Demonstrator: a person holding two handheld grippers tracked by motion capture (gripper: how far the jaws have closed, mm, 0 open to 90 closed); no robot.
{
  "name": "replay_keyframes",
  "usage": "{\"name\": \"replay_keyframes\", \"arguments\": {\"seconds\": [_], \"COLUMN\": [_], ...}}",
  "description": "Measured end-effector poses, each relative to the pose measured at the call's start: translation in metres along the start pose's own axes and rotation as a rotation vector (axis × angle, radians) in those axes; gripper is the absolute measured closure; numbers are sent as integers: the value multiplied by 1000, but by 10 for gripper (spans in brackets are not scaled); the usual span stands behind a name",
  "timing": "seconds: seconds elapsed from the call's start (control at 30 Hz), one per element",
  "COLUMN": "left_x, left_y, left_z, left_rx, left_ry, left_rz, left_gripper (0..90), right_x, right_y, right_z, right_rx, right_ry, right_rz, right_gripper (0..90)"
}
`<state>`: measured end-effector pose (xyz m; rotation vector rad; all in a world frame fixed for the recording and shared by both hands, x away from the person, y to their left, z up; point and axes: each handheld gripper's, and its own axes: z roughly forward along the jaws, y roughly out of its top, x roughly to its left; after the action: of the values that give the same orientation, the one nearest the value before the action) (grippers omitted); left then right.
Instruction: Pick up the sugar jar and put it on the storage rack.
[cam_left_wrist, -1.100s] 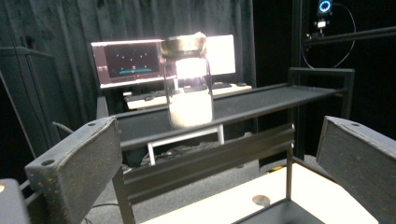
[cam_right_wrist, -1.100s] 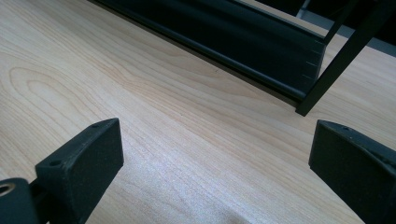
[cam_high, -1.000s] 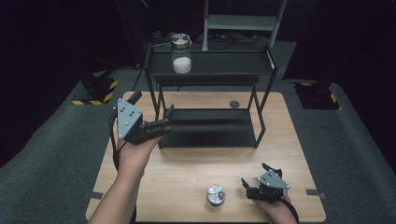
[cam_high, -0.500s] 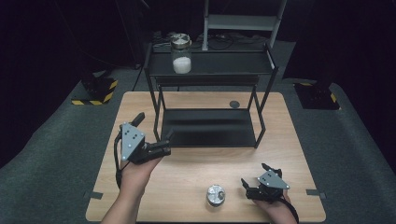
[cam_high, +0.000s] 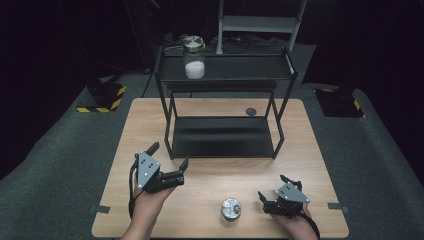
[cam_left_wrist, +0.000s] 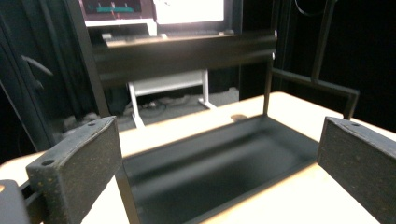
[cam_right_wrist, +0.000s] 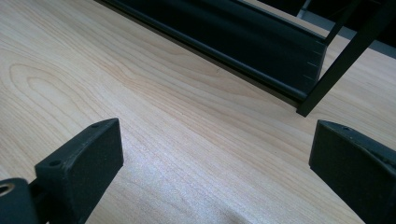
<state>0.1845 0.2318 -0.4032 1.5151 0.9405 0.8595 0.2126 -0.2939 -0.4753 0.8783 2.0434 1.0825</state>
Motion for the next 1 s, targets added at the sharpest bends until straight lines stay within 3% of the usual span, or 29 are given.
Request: {"name": "replay_keyframes", "arguments": {"seconds": [0.6,0.83,1.0], "left_x": [0,2,-7], "left_y": [-65,-74,-73], "left_z": [3,12,20], "left_rx": [160,241,323], "left_ry": [-42,-62,-92], "left_rz": [4,62,162], "left_gripper": [4,4,5], "right_x": [2,2,4], "right_y": [1,1,0], "right_z": [0,0,0], "right_rx": [3,4,2], "right_ry": [-7,-15,-26], "right_rz": [-6,3,5], "right_gripper": [11,10,10]}}
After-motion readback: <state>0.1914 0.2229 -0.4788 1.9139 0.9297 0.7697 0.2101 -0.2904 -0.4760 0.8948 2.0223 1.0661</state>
